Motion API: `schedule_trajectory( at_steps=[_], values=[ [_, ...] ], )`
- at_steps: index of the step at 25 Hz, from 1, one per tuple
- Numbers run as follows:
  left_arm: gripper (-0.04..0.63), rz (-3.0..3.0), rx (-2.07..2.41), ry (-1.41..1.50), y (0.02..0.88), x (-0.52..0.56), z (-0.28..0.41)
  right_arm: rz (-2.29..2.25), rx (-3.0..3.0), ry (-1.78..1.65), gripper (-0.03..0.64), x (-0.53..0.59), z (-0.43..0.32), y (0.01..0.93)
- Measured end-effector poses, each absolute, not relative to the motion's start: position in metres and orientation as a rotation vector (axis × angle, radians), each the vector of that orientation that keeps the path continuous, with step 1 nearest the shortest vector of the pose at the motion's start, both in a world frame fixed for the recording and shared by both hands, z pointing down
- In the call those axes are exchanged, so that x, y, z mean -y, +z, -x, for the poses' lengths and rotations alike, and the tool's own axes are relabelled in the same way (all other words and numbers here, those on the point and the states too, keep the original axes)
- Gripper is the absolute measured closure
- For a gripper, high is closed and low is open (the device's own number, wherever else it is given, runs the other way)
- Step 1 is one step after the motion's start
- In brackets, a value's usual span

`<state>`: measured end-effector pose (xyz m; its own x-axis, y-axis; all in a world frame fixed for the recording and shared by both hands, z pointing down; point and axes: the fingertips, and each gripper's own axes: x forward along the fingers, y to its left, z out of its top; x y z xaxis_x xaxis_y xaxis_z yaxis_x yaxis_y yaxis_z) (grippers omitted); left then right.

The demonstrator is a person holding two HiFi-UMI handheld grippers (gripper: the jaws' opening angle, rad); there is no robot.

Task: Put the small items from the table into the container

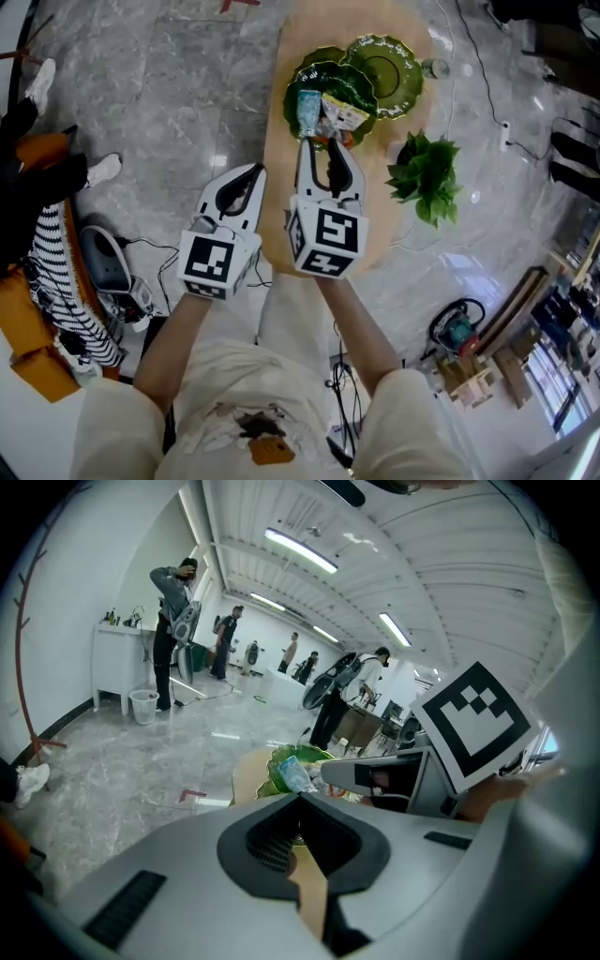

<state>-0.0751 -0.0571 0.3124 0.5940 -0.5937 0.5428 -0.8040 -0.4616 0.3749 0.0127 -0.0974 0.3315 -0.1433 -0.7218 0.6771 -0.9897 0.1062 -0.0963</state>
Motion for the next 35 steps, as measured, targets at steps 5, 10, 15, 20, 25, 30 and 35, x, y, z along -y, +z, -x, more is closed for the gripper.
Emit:
schedule_trajectory(
  at_steps=[5, 10, 15, 20, 25, 30, 35],
  values=[
    [0.586, -2.22, 1.119, 0.447, 0.304, 0.051, 0.073, -1.659, 1.967, 0.751, 0.479, 0.084, -0.013, 0.321],
    [0.586, -2.215, 1.133, 0.44, 0.304, 0.04, 0.069, -1.661, 2.091, 0.788, 0.479, 0.073, -0.014, 0.312],
    [0.586, -2.227, 1.135, 0.48, 0.307, 0.021, 0.054, -1.65, 2.136, 0.784, 0.479, 0.053, -0.025, 0.309],
    [0.586, -2.235, 1.135, 0.456, 0.3, 0.009, 0.044, -1.639, 2.14, 0.781, 0.479, 0.03, -0.035, 0.308],
    [0.586, -2.238, 1.126, 0.457, 0.301, -0.008, 0.03, -1.651, 2.12, 0.786, 0.479, 0.003, -0.055, 0.312],
    [0.586, -2.24, 1.096, 0.49, 0.313, -0.031, 0.009, -1.676, 2.079, 0.81, 0.479, -0.025, -0.083, 0.327],
    [0.586, -2.235, 1.061, 0.52, 0.332, -0.055, -0.016, -1.691, 2.015, 0.841, 0.479, -0.055, -0.117, 0.355]
  ],
)
